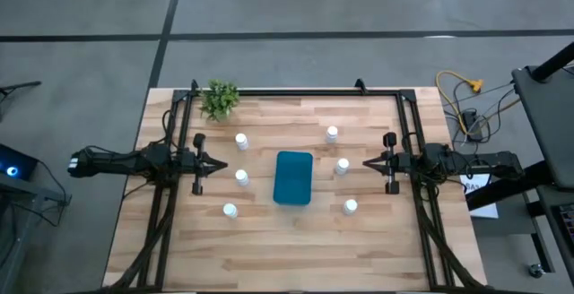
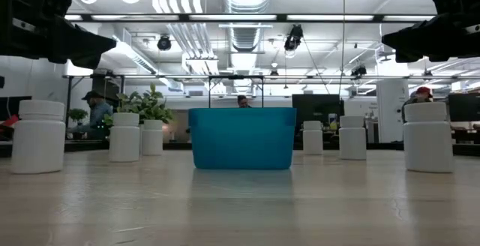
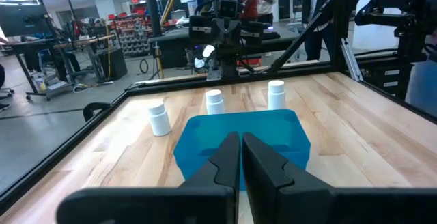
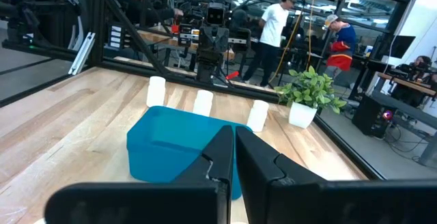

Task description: Pick and place pill bottles into a basket

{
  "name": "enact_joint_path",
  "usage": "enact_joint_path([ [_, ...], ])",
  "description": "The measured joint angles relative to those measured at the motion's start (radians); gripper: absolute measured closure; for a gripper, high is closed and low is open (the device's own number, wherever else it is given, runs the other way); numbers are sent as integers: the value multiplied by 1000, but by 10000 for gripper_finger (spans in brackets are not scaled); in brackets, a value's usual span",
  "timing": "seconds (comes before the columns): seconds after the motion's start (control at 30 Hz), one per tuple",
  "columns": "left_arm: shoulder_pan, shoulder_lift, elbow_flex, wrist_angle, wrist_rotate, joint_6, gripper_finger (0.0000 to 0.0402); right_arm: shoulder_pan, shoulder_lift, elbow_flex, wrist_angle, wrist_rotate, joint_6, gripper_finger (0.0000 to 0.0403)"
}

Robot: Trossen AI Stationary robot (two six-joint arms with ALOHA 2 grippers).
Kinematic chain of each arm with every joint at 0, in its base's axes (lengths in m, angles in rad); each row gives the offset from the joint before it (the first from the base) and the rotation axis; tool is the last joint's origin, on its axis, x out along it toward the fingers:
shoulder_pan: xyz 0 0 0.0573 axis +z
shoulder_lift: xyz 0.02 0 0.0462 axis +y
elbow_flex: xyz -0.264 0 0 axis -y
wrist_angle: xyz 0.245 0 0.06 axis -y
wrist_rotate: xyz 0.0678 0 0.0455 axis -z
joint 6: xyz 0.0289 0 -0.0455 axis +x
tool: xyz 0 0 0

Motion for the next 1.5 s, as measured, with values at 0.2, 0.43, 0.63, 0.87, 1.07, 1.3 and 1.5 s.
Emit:
enact_joint_path([
  [0.2,0,0,0,0,0,0,402,0,0,0,0,0,0,394],
  [0.43,0,0,0,0,0,0,402,0,0,0,1,6,-76,394],
  [0.63,0,0,0,0,0,0,402,0,0,0,1,6,-164,394],
  [0.87,0,0,0,0,0,0,402,0,0,0,7,8,-153,394],
  [1.07,0,0,0,0,0,0,402,0,0,0,19,6,-38,394],
  [1.3,0,0,0,0,0,0,402,0,0,0,29,6,343,394],
  [1.5,0,0,0,1,0,0,402,0,0,0,92,30,579,394],
])
